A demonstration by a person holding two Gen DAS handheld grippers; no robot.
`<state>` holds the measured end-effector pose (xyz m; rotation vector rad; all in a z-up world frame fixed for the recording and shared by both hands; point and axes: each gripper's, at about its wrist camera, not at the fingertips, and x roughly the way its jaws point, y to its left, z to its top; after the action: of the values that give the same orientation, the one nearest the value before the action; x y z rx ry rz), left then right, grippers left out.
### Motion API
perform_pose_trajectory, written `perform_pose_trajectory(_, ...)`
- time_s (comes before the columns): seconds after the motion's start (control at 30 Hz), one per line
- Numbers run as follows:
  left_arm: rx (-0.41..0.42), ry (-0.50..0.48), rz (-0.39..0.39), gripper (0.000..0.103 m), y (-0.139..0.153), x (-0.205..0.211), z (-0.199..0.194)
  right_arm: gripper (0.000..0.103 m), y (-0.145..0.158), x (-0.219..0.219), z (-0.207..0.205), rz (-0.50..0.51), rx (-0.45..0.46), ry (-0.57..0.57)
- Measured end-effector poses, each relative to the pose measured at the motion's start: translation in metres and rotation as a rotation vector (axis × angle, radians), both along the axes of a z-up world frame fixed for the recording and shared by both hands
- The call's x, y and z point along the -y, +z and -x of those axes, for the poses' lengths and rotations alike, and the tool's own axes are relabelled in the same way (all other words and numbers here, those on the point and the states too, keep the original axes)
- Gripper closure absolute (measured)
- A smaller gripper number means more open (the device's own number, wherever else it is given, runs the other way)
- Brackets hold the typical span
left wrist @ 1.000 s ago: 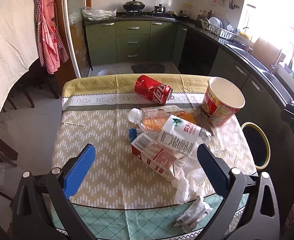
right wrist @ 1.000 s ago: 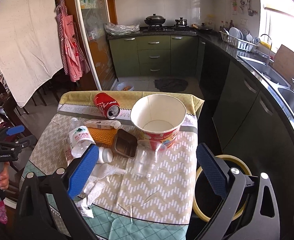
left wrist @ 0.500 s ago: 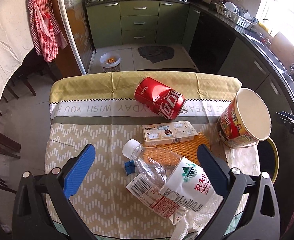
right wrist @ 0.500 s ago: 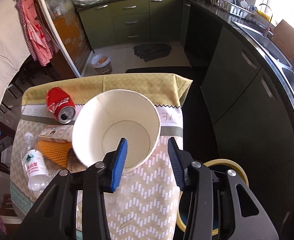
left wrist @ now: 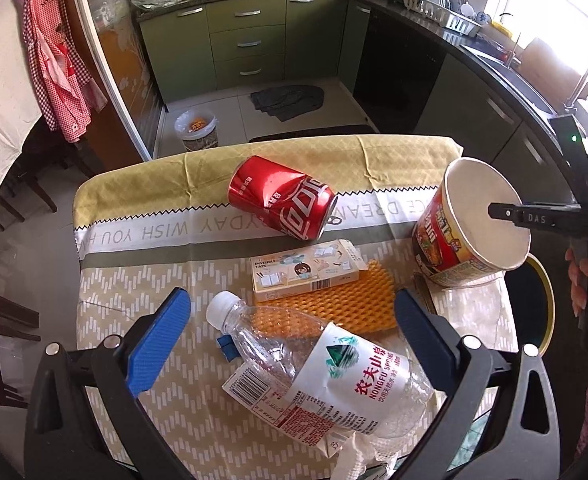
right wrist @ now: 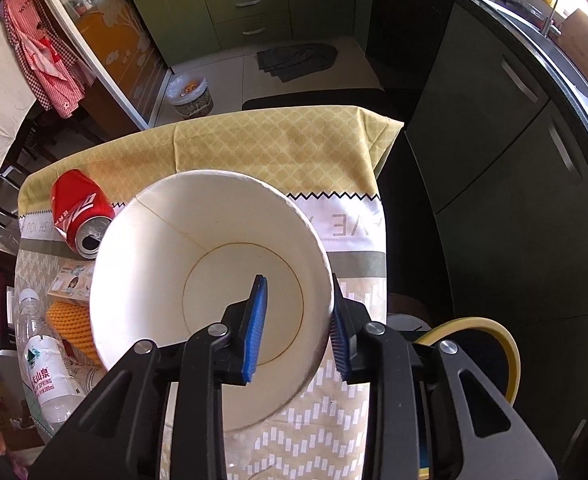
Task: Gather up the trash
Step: 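Carry the bucket toward the bin with the right gripper while the left gripper grasps the red can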
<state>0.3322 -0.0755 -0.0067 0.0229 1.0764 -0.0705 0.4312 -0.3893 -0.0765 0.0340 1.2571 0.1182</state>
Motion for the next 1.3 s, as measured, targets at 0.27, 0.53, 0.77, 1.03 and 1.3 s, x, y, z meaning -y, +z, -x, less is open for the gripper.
perform_pose_trajectory(0.27, -0.054, -0.009, -0.025, 0.006, -0.021, -0.003, -0.026, 0.098, -0.027, 0.005, -0.008, -0.018, -0.055, 0.004)
perform_pose_trajectory(0.53, -0.158, 0.075, 0.064, 0.006, -0.044, -0.010, -0.063, 0.098, -0.014, 0.005, -0.011, -0.077, -0.033, 0.018)
perform_pose_trajectory(0.77, -0.311, 0.346, 0.230, 0.006, -0.079, -0.026, -0.107, 0.098, 0.012, -0.002, 0.001, -0.077, 0.015, 0.072)
perform_pose_trajectory(1.03, -0.345, 0.575, 0.290, 0.006, -0.101, -0.034, -0.132, 0.098, 0.035, 0.021, 0.030, -0.089, 0.058, 0.120)
perform_pose_trajectory(1.3, -0.402, 0.728, 0.390, 0.006, -0.115, -0.031, -0.146, 0.098, 0.041, 0.063, 0.055, -0.093, 0.079, 0.113)
